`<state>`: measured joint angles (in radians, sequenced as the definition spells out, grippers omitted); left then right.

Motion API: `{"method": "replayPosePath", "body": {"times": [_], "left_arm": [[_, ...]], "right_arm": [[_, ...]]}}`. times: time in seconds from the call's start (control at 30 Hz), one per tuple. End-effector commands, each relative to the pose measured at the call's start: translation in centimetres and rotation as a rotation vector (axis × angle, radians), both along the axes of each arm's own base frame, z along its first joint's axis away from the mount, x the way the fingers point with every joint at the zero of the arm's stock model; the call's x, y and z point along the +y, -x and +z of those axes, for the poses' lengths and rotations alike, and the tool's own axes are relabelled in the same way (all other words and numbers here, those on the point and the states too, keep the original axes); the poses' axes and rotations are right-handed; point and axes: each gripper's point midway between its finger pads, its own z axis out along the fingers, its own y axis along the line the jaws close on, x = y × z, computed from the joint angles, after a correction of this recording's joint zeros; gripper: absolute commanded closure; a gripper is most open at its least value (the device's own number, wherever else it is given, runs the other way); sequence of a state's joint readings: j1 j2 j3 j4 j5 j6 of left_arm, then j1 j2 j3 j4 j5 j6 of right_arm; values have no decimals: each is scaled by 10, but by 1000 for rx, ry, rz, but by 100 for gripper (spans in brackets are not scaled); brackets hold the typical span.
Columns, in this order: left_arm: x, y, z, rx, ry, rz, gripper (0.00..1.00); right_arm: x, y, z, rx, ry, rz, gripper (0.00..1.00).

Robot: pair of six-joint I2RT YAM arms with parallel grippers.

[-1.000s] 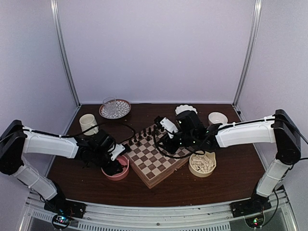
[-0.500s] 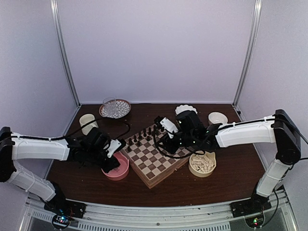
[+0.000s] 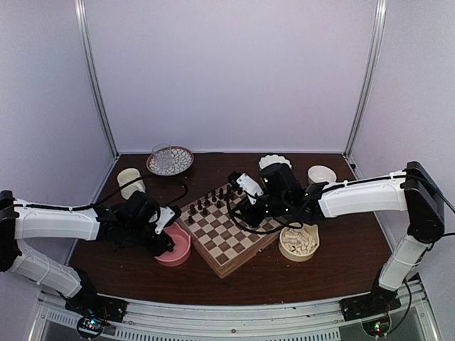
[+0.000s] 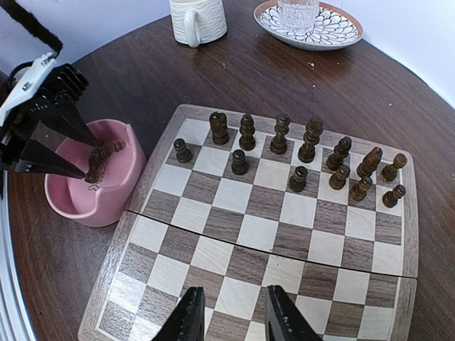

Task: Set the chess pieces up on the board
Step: Adjust the chess pile in the storage box, then pick up the chess pile from the storage box.

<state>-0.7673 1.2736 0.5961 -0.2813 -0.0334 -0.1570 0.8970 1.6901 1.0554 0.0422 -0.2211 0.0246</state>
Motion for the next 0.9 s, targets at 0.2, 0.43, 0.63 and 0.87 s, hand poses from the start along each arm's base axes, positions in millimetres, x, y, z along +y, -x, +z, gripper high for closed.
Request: {"method": "replayPosePath", "body": {"times": [0.2,0.43,0.63,0.87], "left_arm": [[5,-8,10,2,37,121,53],[12,-4,41,1,196,277,43],[25,1,48,-3,315,574,39],[35,9,43,-19,191,824,46]], "right_arm": [[1,0,12,-31,-20,4,69],[0,-2,10,-33,-13,-5,69],[0,-3,7,-33,-7,-9,69],[3,-2,3,-22,-2,-1,69]]}}
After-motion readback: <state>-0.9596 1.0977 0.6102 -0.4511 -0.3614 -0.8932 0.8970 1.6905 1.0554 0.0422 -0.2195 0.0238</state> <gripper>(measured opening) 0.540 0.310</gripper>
